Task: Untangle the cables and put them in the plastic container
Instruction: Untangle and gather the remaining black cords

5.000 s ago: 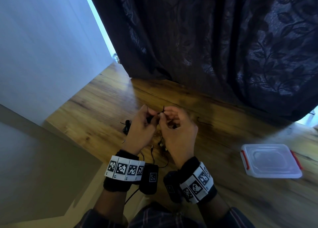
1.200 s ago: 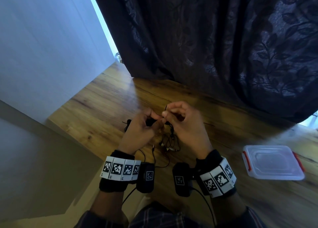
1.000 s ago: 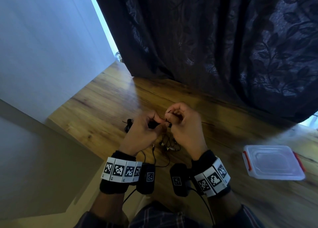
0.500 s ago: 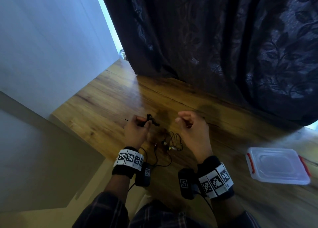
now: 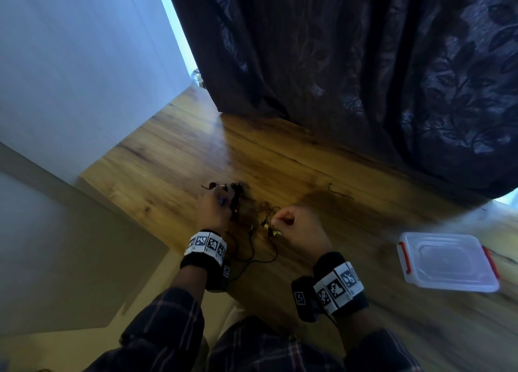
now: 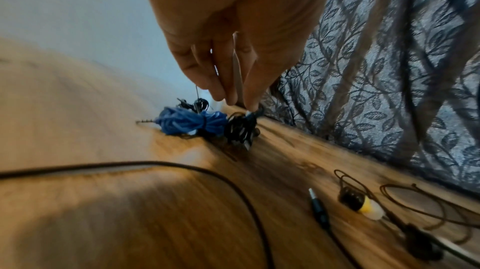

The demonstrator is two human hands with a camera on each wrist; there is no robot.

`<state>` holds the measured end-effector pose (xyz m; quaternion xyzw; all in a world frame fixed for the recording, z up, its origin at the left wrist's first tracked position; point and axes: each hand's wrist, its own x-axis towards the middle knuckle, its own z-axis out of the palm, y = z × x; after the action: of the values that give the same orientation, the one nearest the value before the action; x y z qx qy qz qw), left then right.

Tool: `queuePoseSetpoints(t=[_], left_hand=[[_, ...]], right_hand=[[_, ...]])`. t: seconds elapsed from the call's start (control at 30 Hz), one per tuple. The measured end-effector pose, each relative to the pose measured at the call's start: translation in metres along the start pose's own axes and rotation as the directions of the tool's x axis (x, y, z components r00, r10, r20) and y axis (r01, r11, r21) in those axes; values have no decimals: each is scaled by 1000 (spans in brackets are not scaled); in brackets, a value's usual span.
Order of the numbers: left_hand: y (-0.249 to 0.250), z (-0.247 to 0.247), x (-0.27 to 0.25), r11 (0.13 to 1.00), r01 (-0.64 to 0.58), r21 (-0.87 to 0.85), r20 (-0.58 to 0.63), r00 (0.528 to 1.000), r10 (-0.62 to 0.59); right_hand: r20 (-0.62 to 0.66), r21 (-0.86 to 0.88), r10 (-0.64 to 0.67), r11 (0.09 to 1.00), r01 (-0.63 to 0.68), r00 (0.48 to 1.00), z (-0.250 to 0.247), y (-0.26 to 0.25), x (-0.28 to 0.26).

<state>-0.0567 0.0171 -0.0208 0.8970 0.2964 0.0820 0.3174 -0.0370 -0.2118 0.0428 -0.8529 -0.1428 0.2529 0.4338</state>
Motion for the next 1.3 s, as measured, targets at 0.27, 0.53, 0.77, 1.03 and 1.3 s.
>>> queuePoseSetpoints(t=[0.27, 0.53, 0.77, 1.03, 1.3], left_hand=[[4, -45, -58, 980, -87, -180, -177, 983, 54], [4, -56, -78, 969, -120, -214, -203, 976, 76], [28, -61, -81, 914, -404, -27, 20, 914, 405], [58, -82, -84, 885, -409, -223, 190, 872, 451], [72, -107, -83, 780, -103, -617, 318, 874, 368]], right_hand=[[132, -315, 71, 949, -26, 989, 71, 3, 12], [126, -485, 93, 874, -21, 988, 92, -7, 12], [138, -333, -142, 926, 181, 980, 67, -23, 4], [71, -135, -417, 896, 423, 906, 15, -59, -7], [-53, -134, -612, 787, 602, 789, -5, -75, -10]])
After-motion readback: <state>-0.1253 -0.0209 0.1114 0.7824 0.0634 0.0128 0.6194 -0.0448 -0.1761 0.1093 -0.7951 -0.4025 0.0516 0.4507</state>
